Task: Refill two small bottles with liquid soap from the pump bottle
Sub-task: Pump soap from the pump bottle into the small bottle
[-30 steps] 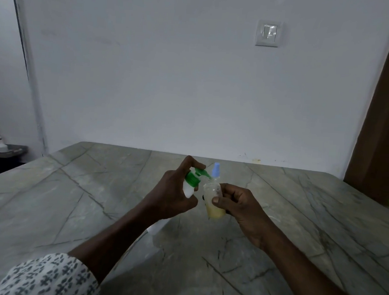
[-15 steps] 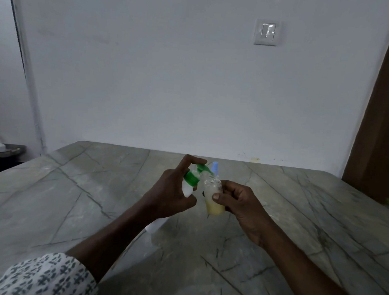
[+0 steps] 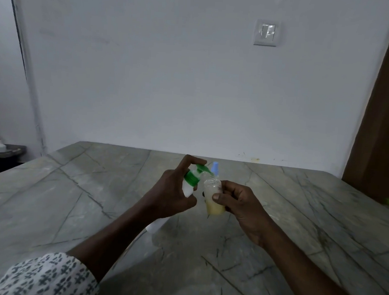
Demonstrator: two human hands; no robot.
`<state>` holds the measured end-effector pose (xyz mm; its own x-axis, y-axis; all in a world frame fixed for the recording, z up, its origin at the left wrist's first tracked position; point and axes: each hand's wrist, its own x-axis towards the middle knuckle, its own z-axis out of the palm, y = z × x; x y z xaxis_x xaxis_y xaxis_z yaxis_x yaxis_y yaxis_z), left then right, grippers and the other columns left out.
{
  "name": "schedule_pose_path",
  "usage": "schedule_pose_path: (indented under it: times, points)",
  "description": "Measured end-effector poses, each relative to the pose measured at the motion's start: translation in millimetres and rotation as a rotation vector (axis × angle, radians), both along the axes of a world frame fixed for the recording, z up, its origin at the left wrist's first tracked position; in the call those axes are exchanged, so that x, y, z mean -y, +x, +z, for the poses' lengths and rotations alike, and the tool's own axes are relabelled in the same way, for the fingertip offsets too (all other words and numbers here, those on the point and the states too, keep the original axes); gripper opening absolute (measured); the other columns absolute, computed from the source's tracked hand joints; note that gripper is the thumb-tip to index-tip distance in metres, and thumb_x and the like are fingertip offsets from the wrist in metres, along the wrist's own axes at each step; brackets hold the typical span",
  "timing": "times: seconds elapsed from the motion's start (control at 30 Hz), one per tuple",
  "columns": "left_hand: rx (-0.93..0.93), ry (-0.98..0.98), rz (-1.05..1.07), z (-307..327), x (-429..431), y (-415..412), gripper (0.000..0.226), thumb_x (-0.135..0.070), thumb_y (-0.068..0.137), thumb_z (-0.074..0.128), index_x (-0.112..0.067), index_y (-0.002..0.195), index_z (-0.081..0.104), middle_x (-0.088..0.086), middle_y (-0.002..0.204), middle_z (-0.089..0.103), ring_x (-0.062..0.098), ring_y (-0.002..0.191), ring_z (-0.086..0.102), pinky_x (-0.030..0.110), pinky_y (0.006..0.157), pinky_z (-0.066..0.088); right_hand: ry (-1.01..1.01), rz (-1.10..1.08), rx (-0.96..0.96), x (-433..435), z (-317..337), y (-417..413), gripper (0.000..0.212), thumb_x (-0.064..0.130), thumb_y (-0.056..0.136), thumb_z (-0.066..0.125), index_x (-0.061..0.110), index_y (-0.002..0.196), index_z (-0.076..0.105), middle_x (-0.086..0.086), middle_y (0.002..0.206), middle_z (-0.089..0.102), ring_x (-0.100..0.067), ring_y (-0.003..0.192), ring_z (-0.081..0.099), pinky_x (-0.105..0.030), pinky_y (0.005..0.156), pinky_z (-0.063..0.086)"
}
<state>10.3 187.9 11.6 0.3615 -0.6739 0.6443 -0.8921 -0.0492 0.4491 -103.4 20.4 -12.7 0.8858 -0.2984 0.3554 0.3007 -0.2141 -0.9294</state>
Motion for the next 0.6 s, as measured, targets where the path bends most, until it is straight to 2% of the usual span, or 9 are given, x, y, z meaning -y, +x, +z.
schedule_pose_path:
  times: [0.13,0.37,0.6]
  points:
    - [-0.003,0.000,0.002,0.5,0.9,0.1,0.076,-0.006,0.069,0.075,-0.036,0.126,0.035,-0.006,0.088,0.066,0.001,0.079,0.061,0.011,0.066,0.051,0.007,0.002,-0.009,0.7,-1.0,1.2,0.024,0.005,0.090,0.063,0.021,0.106,0.072,-0.008,0.107,0.076,-0.029,0.103,0.070,-0.042,0.094,0.055]
    - [0.009,-0.003,0.013,0.0,0.1,-0.2,0.066,-0.006,0.070,0.076,-0.031,0.119,0.039,-0.004,0.092,0.066,0.002,0.083,0.061,0.008,0.066,0.048,-0.020,0.021,-0.038,-0.2,-3.1,0.6,0.024,0.006,0.091,0.062,0.023,0.106,0.071,0.000,0.104,0.077,-0.019,0.099,0.071,-0.032,0.089,0.057]
    - [0.001,0.006,-0.007,1.5,-1.9,-2.6,0.075,-0.004,0.069,0.073,-0.028,0.131,0.038,-0.005,0.086,0.066,0.005,0.075,0.062,0.011,0.062,0.048,0.021,-0.003,-0.030,2.8,-3.0,2.3,0.025,0.011,0.089,0.065,0.015,0.113,0.071,-0.010,0.108,0.075,-0.033,0.106,0.067,-0.049,0.097,0.053]
